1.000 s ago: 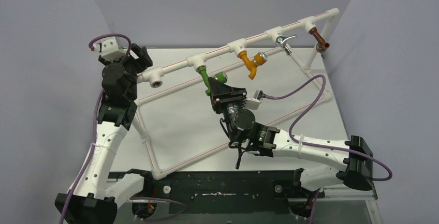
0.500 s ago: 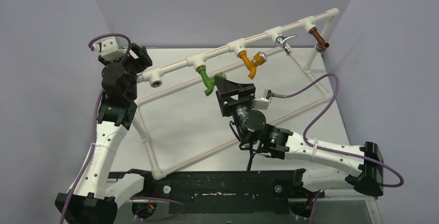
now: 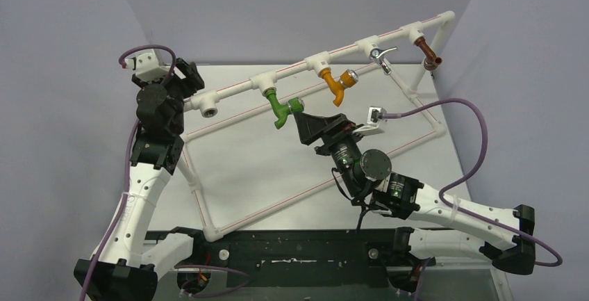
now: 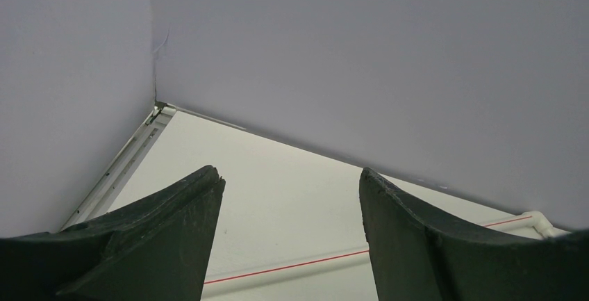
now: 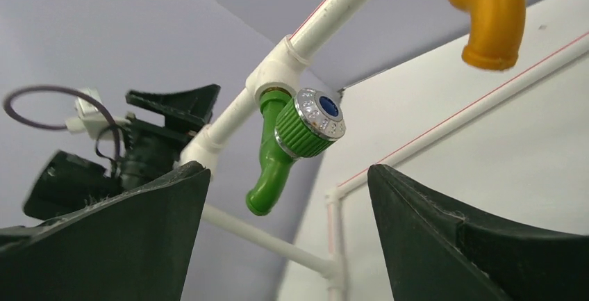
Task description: Install the water faucets
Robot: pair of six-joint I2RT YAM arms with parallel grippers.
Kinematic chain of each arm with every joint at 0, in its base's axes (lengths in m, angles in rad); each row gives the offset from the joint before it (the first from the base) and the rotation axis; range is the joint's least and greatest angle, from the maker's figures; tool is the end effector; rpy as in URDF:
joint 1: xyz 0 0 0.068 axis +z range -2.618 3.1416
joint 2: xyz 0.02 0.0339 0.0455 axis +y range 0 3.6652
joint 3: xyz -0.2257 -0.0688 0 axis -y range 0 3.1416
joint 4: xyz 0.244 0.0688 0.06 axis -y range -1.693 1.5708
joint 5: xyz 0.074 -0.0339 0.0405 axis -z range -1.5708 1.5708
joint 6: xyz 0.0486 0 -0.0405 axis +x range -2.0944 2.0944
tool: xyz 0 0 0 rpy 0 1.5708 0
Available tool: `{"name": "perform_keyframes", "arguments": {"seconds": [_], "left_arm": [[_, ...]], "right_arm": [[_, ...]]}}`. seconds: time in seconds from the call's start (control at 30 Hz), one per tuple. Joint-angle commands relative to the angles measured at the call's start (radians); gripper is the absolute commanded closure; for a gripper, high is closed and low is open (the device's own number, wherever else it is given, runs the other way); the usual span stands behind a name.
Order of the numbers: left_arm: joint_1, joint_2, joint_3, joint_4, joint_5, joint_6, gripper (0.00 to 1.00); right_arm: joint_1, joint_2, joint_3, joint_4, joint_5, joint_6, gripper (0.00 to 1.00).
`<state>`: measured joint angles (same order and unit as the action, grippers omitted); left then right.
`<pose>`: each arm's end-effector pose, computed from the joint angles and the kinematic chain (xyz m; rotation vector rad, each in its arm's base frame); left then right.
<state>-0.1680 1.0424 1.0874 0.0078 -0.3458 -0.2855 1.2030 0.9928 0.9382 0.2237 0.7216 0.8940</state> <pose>0.2658 -0.0284 0.3857 -0.3630 1.4780 -0.1000 0.1208 0.2241 0.3677 0.4106 1.5068 1.1961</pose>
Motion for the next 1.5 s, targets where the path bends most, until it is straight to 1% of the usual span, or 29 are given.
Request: {"name": "perform_keyframes", "arguments": {"seconds": [0.0,0.1,0.17,0.3,0.37,0.43,0.53,0.67,0.77,0.9,1.0,1.17,1.33,1.47], "left_arm": [[0.005,0.054,-0.082,-0.270,0.030,0.023,0.31],[0.005,0.057,-0.081,-0.270,0.029,0.023,0.31],[0.005,0.056,-0.081,-0.270,0.028,0.023,0.31],[0.006,0.060,-0.079,-0.272,0.030,0.023,0.31],[0.007,0.061,-0.079,-0.271,0.032,0.023,0.31],[0.011,0.062,-0.078,-0.270,0.037,0.022,0.31],[0.010,0.061,-0.079,-0.271,0.035,0.021,0.31],[0.012,0.063,-0.078,-0.270,0.037,0.021,0.31],[0.012,0.063,-0.078,-0.271,0.039,0.020,0.30],[0.012,0.063,-0.079,-0.270,0.041,0.020,0.31],[0.011,0.064,-0.078,-0.270,0.042,0.020,0.31],[0.012,0.065,-0.079,-0.272,0.042,0.019,0.31],[0.012,0.064,-0.079,-0.271,0.042,0.019,0.31],[0.012,0.064,-0.080,-0.273,0.043,0.018,0.31]], "right_arm": [[-0.016,-0.057,0.051,-0.003,-0.109,-0.461,0.13],[-0.018,-0.065,0.062,-0.008,-0.203,-0.696,0.13],[-0.018,-0.054,0.095,-0.061,-0.280,-0.845,0.13],[-0.018,-0.043,0.125,-0.123,-0.369,-1.152,0.11],[-0.017,-0.046,0.124,-0.133,-0.415,-1.297,0.11],[-0.018,-0.049,0.117,-0.115,-0.430,-1.437,0.09],[-0.018,-0.049,0.122,-0.130,-0.491,-1.636,0.08],[-0.018,-0.024,0.177,-0.273,-0.613,-1.858,0.07],[-0.019,-0.012,0.187,-0.299,-0.637,-2.001,0.07],[-0.010,0.022,0.207,-0.314,-0.587,-2.147,0.08],[0.017,0.046,0.198,-0.290,-0.515,-2.251,0.08],[0.043,0.094,0.149,-0.129,-0.411,-2.409,0.10],[0.046,0.151,0.126,-0.027,-0.369,-2.489,0.11],[0.036,0.203,0.144,-0.018,-0.354,-2.499,0.13]]}}
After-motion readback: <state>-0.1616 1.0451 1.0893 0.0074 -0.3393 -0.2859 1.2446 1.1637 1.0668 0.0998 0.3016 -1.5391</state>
